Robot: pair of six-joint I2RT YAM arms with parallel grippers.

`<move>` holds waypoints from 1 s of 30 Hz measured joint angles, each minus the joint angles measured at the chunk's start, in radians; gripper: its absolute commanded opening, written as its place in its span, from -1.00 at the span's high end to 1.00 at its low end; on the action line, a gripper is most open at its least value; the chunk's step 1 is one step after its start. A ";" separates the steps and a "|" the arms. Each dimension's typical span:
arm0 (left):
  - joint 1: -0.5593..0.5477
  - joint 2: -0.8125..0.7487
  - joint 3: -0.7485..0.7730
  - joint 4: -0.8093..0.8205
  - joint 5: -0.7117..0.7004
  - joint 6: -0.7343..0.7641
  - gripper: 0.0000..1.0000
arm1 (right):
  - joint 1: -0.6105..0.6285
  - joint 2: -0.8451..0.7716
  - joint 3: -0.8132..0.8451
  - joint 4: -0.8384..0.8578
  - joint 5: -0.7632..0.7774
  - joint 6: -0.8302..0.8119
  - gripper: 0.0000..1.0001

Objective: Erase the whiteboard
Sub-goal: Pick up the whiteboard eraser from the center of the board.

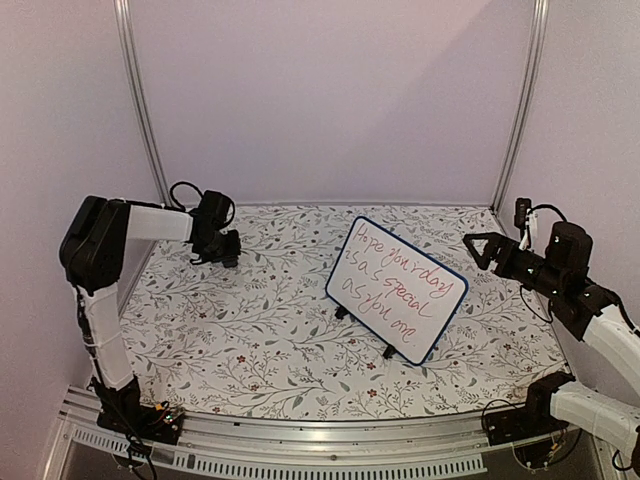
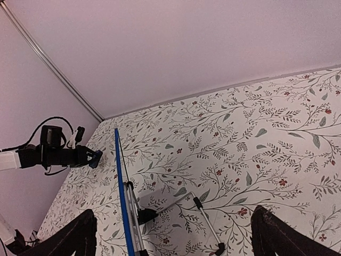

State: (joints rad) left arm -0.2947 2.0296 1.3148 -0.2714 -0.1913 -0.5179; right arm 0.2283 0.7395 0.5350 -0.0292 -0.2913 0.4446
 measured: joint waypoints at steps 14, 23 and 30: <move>-0.229 -0.318 -0.077 0.168 0.521 0.312 0.87 | 0.000 0.002 0.000 -0.004 -0.030 -0.003 -0.98; -0.312 -0.434 -0.139 0.315 0.638 0.447 0.90 | 0.000 -0.055 -0.024 -0.015 -0.090 -0.013 -0.98; -0.352 -0.396 -0.276 0.568 0.705 0.454 0.91 | 0.000 -0.096 -0.048 -0.004 -0.148 -0.016 -0.98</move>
State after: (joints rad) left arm -0.6464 1.6337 1.0386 0.2962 0.5133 -0.0643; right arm 0.2283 0.6437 0.4866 -0.0330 -0.4397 0.4286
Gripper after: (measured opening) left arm 0.264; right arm 0.989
